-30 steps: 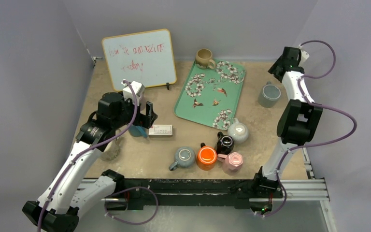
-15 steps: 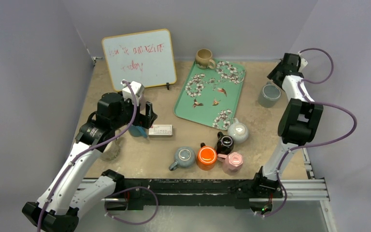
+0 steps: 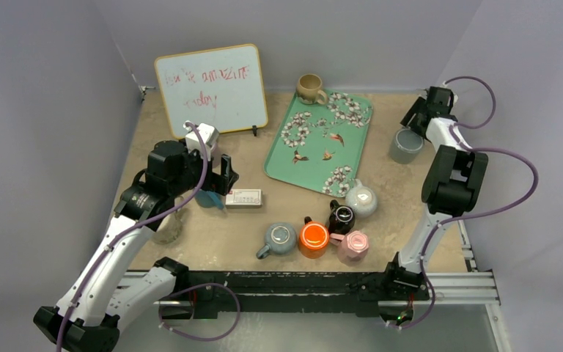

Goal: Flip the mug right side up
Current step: Turn over the cup at the center of the board.

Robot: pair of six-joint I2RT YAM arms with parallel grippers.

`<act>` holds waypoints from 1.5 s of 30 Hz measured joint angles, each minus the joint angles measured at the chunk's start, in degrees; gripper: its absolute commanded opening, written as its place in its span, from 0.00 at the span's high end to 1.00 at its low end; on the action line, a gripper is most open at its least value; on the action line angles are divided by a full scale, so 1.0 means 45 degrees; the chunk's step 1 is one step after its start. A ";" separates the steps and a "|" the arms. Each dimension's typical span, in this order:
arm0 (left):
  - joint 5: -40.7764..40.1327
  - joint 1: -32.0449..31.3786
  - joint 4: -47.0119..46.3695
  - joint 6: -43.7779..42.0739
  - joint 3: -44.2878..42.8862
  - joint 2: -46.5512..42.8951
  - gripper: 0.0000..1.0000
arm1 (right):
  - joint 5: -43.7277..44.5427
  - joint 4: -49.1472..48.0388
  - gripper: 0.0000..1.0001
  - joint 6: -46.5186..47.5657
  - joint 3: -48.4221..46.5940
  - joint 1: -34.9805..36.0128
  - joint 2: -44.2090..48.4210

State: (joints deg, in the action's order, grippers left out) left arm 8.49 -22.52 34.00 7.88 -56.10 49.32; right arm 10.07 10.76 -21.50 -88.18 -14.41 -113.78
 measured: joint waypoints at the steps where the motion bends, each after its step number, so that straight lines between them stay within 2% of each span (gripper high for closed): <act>1: 0.0000 0.0000 0.0000 0.0000 0.0000 0.0000 0.07 | -0.0199 0.0019 0.26 0.0151 -0.0024 -0.0024 -0.0078; 15: 0.0000 0.0000 0.0000 -0.0005 0.0000 0.0000 0.07 | -0.4031 0.0117 0.33 0.3245 -0.0180 -0.0078 -0.0389; 24: 0.0005 0.0000 0.0000 0.0000 0.0000 0.0005 0.07 | -0.6509 0.0257 0.40 0.4566 -0.0180 -0.0063 -0.0389; 27: 0.0005 0.0000 0.0000 0.0000 0.0000 0.0005 0.07 | -0.6970 0.0549 0.39 0.4881 -0.0238 -0.0049 -0.0398; 40: 0.0053 0.0000 0.0000 0.0000 0.0000 0.0000 0.07 | -0.6509 0.1175 0.41 0.5459 -0.0379 0.0374 -0.0374; 45: 0.0073 0.0000 0.0000 0.0000 0.0000 0.0000 0.07 | -0.6256 0.0772 0.41 0.5455 0.0296 0.0505 0.0228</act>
State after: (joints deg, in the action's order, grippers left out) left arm 8.82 -22.52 34.00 7.88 -56.10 49.32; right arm -18.09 14.24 3.05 -86.85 -12.14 -112.75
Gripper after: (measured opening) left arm 0.935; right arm 0.590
